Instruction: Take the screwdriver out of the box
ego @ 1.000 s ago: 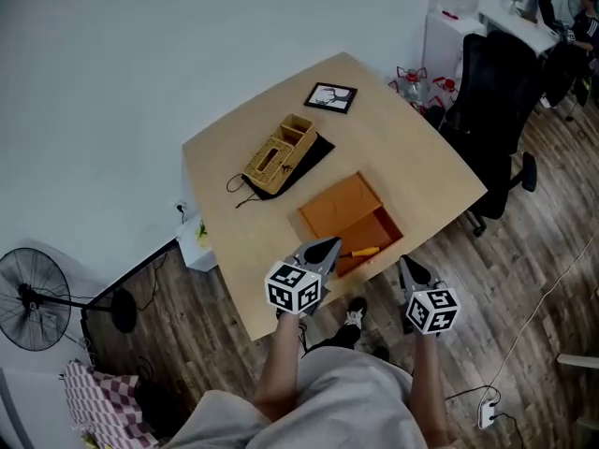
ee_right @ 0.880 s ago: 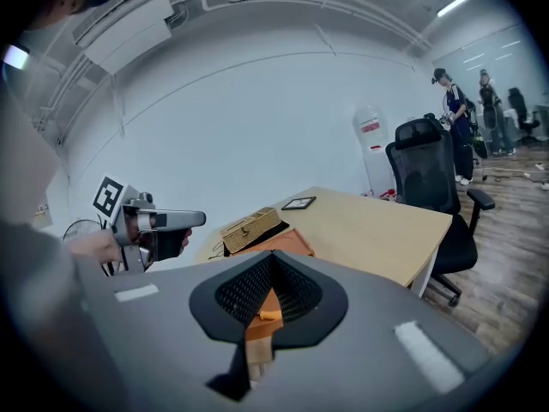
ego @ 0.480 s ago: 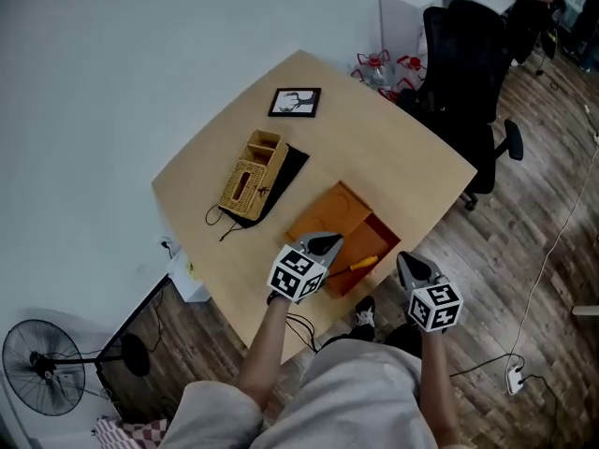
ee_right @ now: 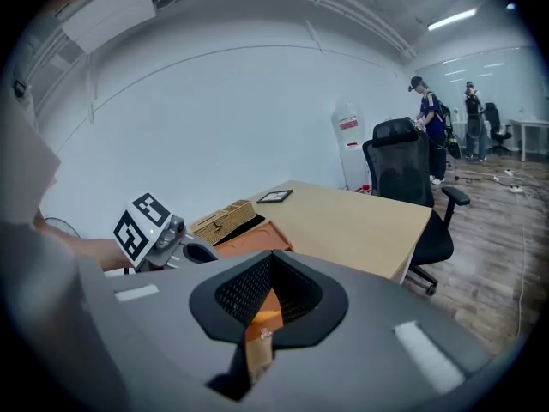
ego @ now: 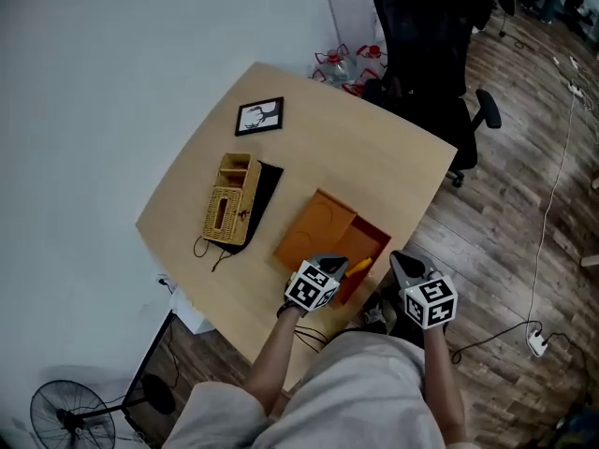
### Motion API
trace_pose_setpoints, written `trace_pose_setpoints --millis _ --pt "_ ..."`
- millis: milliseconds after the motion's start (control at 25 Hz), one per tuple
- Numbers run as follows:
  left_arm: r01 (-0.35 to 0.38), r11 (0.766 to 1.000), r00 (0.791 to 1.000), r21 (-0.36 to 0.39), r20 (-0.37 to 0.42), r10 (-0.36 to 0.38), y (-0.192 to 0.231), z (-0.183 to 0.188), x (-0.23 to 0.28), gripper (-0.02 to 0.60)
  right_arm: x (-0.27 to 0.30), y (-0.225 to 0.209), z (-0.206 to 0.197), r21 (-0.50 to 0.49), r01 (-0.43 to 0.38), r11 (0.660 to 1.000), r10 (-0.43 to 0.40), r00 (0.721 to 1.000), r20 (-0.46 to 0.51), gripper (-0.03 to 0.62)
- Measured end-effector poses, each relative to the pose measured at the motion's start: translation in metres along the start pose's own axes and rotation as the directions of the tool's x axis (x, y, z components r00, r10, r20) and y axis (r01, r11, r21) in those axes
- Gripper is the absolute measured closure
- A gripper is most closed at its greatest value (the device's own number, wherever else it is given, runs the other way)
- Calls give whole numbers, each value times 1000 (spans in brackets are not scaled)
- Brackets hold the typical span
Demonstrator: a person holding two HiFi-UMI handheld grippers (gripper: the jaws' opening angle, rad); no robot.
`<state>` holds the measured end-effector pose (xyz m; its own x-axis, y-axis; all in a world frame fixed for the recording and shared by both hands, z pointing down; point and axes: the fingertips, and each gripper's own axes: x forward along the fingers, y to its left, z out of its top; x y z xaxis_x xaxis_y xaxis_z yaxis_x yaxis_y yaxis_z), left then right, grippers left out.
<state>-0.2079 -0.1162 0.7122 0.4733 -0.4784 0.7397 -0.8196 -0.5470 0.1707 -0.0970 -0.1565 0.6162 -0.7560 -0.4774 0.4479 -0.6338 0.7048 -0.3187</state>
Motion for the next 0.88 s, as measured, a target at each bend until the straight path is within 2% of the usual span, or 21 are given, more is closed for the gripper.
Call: trace_pose_setpoints --millis 120,320,520,720,880 --pt "28 999 998 23 -59 -26 -6 -12 14 528 0 -7 1 41 28 999 -29 999 19 594" --pt "84 995 993 59 -88 -78 -21 -13 31 515 2 -13 -7 40 43 998 -42 999 -23 594" --pt "78 994 987 83 -146 -65 -21 -23 44 475 6 -15 -13 48 39 998 -36 998 -44 593" --pt "93 995 976 45 -200 -82 -29 -25 50 439 10 -20 -9 41 51 998 -50 998 -38 593" --pt "87 994 967 59 -246 -70 -31 -31 57 403 6 -25 -7 39 60 997 -58 998 -39 593"
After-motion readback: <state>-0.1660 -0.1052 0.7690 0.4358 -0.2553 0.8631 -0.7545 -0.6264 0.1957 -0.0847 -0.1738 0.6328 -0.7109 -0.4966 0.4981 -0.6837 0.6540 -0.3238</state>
